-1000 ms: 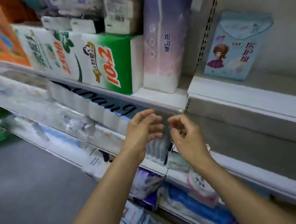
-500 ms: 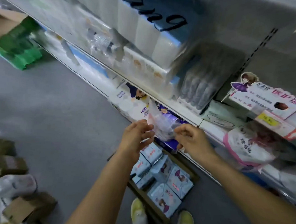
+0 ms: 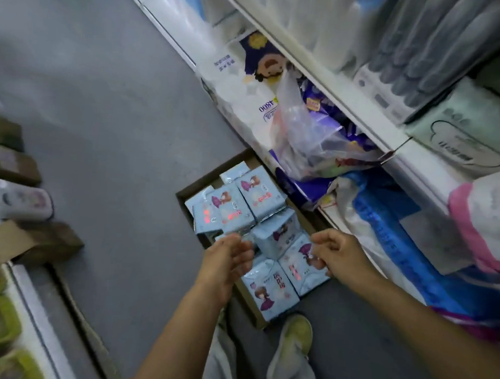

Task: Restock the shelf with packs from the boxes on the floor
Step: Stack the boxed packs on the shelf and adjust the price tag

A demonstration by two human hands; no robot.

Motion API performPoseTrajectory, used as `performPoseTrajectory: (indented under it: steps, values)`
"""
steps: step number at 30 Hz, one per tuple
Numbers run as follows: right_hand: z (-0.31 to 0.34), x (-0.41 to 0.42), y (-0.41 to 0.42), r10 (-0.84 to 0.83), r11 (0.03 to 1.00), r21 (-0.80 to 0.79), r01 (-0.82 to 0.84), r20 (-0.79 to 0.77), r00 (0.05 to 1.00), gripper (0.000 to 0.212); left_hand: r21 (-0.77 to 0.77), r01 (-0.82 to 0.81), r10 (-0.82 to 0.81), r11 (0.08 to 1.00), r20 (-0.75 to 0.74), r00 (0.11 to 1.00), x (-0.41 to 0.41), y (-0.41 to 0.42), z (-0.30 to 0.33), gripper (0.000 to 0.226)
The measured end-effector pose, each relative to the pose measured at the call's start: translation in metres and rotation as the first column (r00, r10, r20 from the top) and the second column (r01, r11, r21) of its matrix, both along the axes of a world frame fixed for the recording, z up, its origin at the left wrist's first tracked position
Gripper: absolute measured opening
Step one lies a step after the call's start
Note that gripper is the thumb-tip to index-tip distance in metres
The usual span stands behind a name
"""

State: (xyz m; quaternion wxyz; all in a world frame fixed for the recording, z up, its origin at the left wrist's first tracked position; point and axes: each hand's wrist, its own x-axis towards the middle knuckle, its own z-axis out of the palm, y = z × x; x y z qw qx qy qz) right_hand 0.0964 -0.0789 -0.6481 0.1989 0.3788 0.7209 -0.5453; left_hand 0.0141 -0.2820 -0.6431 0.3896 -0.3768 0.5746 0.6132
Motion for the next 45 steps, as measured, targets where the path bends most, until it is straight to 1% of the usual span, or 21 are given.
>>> performPoseTrajectory:
  steps: [2, 4, 6, 8, 11, 12, 16, 18, 20, 21, 24, 26, 29, 32, 34, 38, 39, 41, 42, 43, 45]
  values:
    - [-0.034, 0.012, -0.001, 0.028, 1.0, -0.013, -0.027, 0.054, 0.998, 0.014, -0.026, -0.029, 0.031, 0.999, 0.053, 0.998, 0.018, -0.004, -0.033, 0.028]
    - [-0.067, 0.023, -0.001, 0.037, 0.999, -0.015, -0.036, 0.104, 0.994, 0.013, -0.052, -0.048, 0.053, 0.998, 0.103, 0.993, 0.036, -0.007, -0.063, 0.035]
    - [-0.1, 0.036, -0.004, 0.026, 1.0, 0.006, -0.027, 0.143, 0.989, 0.014, -0.067, -0.067, 0.076, 0.996, 0.139, 0.987, 0.055, -0.012, -0.092, 0.036]
    - [-0.132, 0.048, -0.004, 0.002, 0.998, 0.058, -0.012, 0.164, 0.986, 0.019, -0.077, -0.058, 0.07, 0.995, 0.163, 0.984, 0.069, -0.017, -0.116, 0.032]
    - [-0.183, 0.064, 0.0, -0.027, 0.993, 0.116, 0.003, 0.209, 0.978, 0.028, -0.084, 0.0, 0.016, 0.996, 0.188, 0.982, 0.09, -0.027, -0.166, 0.021]
    - [-0.198, 0.068, 0.004, -0.048, 0.99, 0.138, 0.018, 0.221, 0.974, 0.034, -0.093, 0.013, 0.006, 0.996, 0.197, 0.98, 0.094, -0.03, -0.182, 0.021]
    - [-0.251, 0.075, 0.02, -0.023, 0.967, 0.249, -0.047, 0.272, 0.962, 0.054, -0.172, 0.044, -0.009, 0.984, 0.201, 0.979, 0.113, -0.04, -0.241, 0.025]
    - [-0.27, 0.078, 0.027, -0.005, 0.959, 0.272, -0.08, 0.295, 0.955, 0.063, -0.189, 0.059, -0.02, 0.98, 0.198, 0.98, 0.123, -0.04, -0.265, 0.029]
    - [-0.283, 0.078, 0.03, -0.002, 0.959, 0.27, -0.08, 0.29, 0.957, 0.066, -0.182, 0.063, -0.024, 0.981, 0.208, 0.978, 0.133, -0.039, -0.284, 0.035]
    - [-0.289, 0.08, 0.031, 0.007, 0.961, 0.262, -0.086, 0.29, 0.957, 0.064, -0.174, 0.054, -0.015, 0.983, 0.216, 0.976, 0.138, -0.038, -0.293, 0.038]
    - [-0.31, 0.085, 0.036, 0.041, 0.974, 0.203, -0.104, 0.293, 0.955, 0.047, -0.101, -0.024, 0.046, 0.995, 0.225, 0.973, 0.152, -0.03, -0.318, 0.044]
    - [-0.322, 0.088, 0.038, 0.055, 0.985, 0.142, -0.099, 0.284, 0.957, 0.044, -0.069, -0.057, 0.072, 0.996, 0.231, 0.97, 0.158, -0.025, -0.33, 0.043]
    - [-0.336, 0.092, 0.037, 0.058, 0.994, 0.069, -0.08, 0.277, 0.959, 0.04, -0.027, -0.098, 0.101, 0.995, 0.248, 0.963, 0.165, -0.019, -0.349, 0.05]
    - [-0.344, 0.09, 0.039, 0.052, 0.995, 0.067, -0.073, 0.273, 0.961, 0.031, 0.0, -0.146, 0.142, 0.989, 0.233, 0.962, 0.168, -0.019, -0.361, 0.056]
    - [-0.347, 0.085, 0.041, 0.055, 0.996, 0.048, -0.07, 0.264, 0.963, 0.039, 0.023, -0.135, 0.127, 0.991, 0.222, 0.967, 0.169, -0.019, -0.364, 0.061]
    - [-0.353, 0.085, 0.042, 0.041, 0.999, -0.035, -0.033, 0.245, 0.969, 0.055, 0.035, -0.096, 0.086, 0.995, 0.217, 0.972, 0.168, -0.022, -0.369, 0.063]
    - [-0.356, 0.087, 0.043, 0.05, 0.997, -0.065, -0.035, 0.244, 0.968, 0.062, 0.028, -0.077, 0.069, 0.997, 0.217, 0.974, 0.169, -0.024, -0.372, 0.064]
    - [-0.359, 0.094, 0.046, 0.081, 0.992, -0.113, -0.056, 0.229, 0.97, 0.086, 0.016, -0.013, 0.009, 1.0, 0.213, 0.977, 0.171, -0.026, -0.375, 0.068]
    - [-0.359, 0.099, 0.049, 0.089, 0.989, -0.135, -0.06, 0.217, 0.972, 0.094, 0.019, 0.014, -0.018, 1.0, 0.216, 0.976, 0.173, -0.027, -0.375, 0.067]
    - [-0.36, 0.103, 0.051, 0.091, 0.987, -0.148, -0.059, 0.214, 0.973, 0.094, 0.015, 0.03, -0.033, 0.999, 0.23, 0.973, 0.175, -0.027, -0.375, 0.067]
    - [-0.354, 0.109, 0.05, 0.089, 0.984, -0.17, -0.054, 0.206, 0.975, 0.083, 0.04, -0.007, -0.003, 0.999, 0.248, 0.969, 0.177, -0.025, -0.367, 0.059]
